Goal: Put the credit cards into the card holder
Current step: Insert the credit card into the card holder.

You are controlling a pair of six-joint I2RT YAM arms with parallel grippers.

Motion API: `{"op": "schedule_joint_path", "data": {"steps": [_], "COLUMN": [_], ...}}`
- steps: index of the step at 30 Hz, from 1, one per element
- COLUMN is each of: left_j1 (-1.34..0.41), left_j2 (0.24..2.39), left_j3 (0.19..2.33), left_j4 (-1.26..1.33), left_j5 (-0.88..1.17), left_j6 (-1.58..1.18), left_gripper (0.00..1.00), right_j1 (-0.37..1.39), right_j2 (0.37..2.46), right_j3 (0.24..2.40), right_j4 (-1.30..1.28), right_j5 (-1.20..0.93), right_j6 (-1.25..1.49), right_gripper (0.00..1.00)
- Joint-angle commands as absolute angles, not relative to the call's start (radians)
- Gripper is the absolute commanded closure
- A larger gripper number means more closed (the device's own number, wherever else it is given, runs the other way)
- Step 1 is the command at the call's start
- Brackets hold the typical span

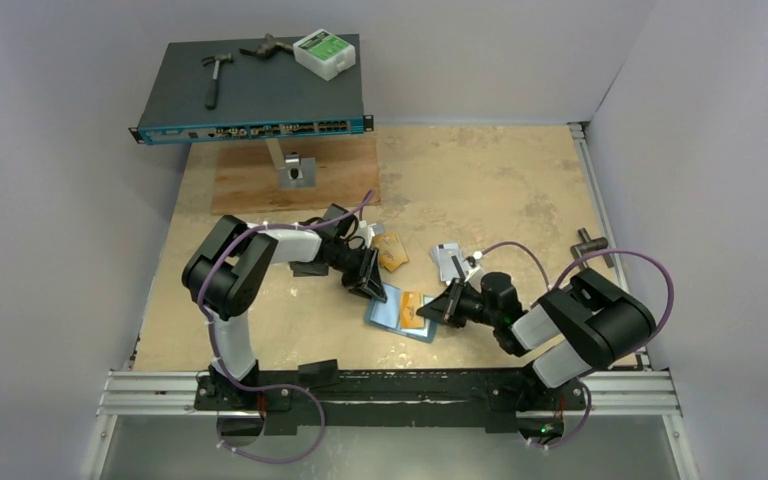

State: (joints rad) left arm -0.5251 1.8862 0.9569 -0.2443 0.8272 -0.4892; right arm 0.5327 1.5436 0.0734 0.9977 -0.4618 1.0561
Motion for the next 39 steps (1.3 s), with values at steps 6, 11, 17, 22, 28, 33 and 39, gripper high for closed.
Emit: {"op": "schedule_joint_path", "data": {"steps": [6,11,17,22,28,33,39], "left_j1": [-0.535,-0.536,-0.537,-0.537,-0.542,-0.544,-0.520], "left_j2": [1.862,1.873,1.870,1.878,1.916,1.922,1.841], "left_j3": [0.946,0.943,0.935,0.914,0.909,0.898,0.930], "left_j4": [-0.215,-0.201,-0.178,-0.135,-0.083,-0.021,-0.164], "left_j5": [0.868,0.873,0.879,0.884,0.886,0.890,0.920], "left_j6": [-0.508,-0.520,-0.535,-0.561,-0.602,-0.638,-0.522], "left_gripper": [0.77,0.77,0.79,0.80,0.82,0.82,0.39], "right_j1": [0.576,0.590,0.594,0.594,0.594,0.609,0.629], "right_j2": [1.420,1.307,1.380,1.458,1.429,1.334,1.207], "right_j3": [0.115,0.123,0.120,0.102,0.070,0.040,0.068], "right_j4": [0.752,0.588,0.648,0.768,0.840,0.819,0.640], "right_j5": [-0.344,-0.318,-0.344,-0.362,-0.292,-0.213,-0.168], "right_j6": [1.001,0.964,0.983,1.049,1.148,1.224,1.186], "right_gripper": [1.00,1.00,1.00,1.00,1.00,1.00,1.00]}}
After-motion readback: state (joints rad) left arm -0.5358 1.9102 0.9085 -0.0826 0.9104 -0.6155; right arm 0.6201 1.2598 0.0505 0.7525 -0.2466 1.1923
